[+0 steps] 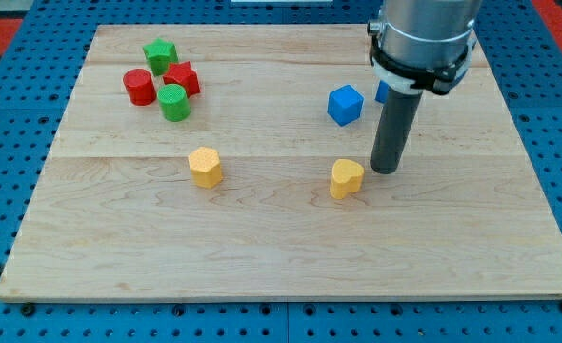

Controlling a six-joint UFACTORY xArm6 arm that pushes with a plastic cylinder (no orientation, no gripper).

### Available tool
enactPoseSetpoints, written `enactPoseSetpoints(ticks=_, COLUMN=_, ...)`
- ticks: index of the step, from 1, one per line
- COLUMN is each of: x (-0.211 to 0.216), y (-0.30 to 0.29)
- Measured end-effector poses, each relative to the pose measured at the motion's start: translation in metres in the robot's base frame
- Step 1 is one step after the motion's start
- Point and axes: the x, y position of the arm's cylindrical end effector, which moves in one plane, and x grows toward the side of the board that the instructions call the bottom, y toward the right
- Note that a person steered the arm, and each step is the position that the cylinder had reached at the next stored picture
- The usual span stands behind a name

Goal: Move the yellow heart diagonal to the yellow hexagon

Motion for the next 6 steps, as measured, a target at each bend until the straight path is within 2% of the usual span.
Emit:
enactPoseSetpoints(ticks=2, x=0.003, y=-0.014)
enactPoseSetpoints(ticks=4, x=0.003, y=-0.111)
enactPoseSetpoints(ticks=6, x=-0.014, y=-0.139)
